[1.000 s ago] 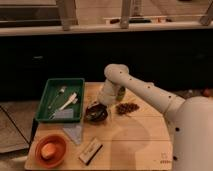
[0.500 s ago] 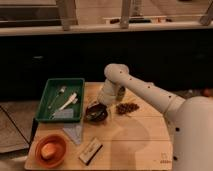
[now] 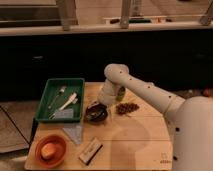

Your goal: Place pepper in purple bowl

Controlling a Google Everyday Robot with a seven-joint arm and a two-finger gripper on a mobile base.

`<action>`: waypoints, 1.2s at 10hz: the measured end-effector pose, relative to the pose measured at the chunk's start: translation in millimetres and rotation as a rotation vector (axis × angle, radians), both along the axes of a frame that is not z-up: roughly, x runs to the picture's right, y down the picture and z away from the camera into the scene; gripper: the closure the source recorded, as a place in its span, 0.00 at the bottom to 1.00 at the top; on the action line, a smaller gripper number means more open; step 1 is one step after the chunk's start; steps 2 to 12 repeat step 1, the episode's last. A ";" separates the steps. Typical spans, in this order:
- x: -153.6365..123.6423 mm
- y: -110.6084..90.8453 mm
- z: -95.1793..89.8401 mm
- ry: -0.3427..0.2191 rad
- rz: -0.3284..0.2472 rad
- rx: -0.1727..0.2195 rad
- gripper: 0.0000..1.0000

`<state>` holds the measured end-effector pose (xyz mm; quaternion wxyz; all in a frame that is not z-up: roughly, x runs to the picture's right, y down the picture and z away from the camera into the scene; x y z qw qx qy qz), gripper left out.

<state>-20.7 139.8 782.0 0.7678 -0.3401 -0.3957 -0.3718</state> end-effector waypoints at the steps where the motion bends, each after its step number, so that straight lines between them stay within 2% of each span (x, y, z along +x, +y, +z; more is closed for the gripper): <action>1: 0.1 0.0 0.0 0.000 0.000 0.000 0.20; 12: 0.1 0.0 0.0 0.000 0.000 0.000 0.20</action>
